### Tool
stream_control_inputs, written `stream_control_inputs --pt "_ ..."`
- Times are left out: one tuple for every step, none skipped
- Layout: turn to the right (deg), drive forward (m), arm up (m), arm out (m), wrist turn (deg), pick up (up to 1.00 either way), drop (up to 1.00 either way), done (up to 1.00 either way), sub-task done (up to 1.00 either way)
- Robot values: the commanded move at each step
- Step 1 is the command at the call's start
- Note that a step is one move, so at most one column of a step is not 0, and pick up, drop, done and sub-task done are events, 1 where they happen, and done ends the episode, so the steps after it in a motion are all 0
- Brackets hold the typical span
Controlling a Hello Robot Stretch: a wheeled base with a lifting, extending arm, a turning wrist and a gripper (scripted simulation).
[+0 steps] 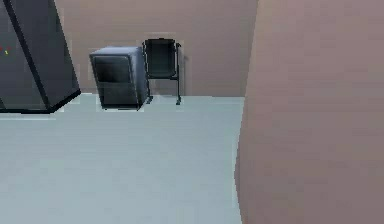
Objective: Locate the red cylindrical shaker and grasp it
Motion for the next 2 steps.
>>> stream_control_inputs --pt "-45.0 0.0 0.0 0.0 0.0 0.0 0.0 0.0 0.0" --pt "39.0 0.0 0.0 0.0 0.0 0.0 0.0 0.0 0.0"
